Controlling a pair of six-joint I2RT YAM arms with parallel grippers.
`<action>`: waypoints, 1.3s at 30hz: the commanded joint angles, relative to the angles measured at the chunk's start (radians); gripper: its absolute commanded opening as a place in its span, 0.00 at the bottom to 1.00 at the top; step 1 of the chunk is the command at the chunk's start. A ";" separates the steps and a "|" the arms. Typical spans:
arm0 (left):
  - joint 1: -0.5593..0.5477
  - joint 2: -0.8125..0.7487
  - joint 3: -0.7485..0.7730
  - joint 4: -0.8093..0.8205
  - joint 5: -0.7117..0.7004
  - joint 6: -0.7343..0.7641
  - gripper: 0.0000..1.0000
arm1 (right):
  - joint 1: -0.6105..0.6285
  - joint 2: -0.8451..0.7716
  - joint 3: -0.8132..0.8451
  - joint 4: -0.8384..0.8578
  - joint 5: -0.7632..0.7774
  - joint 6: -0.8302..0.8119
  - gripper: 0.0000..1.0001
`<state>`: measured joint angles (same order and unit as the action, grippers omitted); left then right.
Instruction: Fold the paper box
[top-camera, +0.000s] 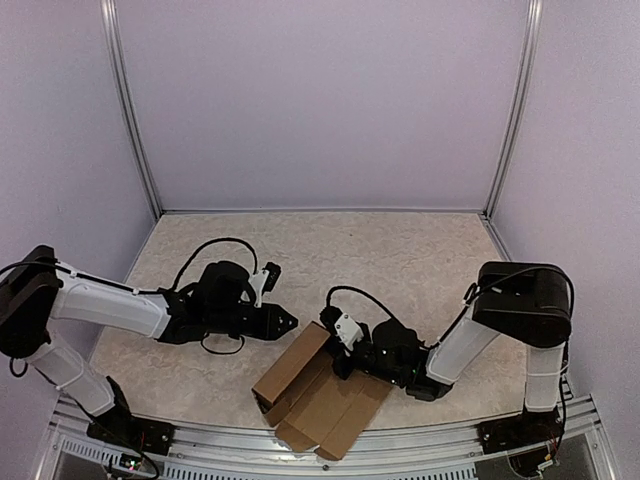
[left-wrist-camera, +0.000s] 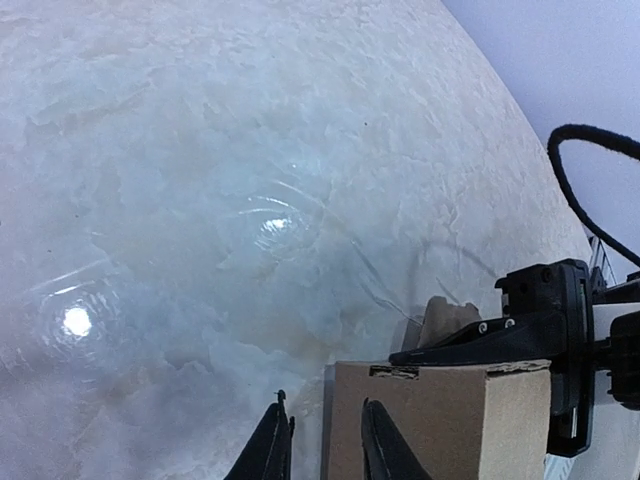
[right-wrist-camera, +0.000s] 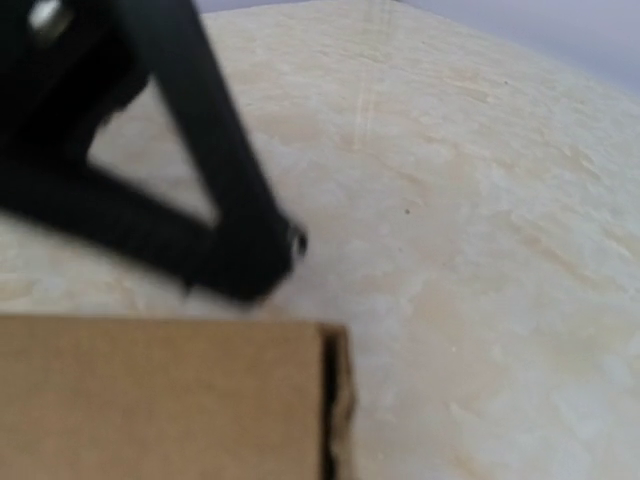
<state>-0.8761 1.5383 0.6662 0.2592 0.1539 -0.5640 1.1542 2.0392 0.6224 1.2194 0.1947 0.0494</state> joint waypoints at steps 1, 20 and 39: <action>0.021 -0.103 -0.012 -0.144 -0.081 0.065 0.24 | 0.004 -0.112 0.008 -0.218 -0.109 -0.038 0.00; 0.028 -0.557 0.079 -0.545 -0.366 0.171 0.26 | -0.043 -0.578 0.230 -1.226 -0.293 -0.201 0.00; -0.049 -0.664 0.014 -0.543 -0.339 0.118 0.26 | -0.062 -0.454 0.704 -2.159 -0.214 -0.281 0.00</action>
<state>-0.8974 0.8871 0.7071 -0.2714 -0.1688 -0.4309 1.0973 1.4975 1.2453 -0.6884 -0.0738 -0.2028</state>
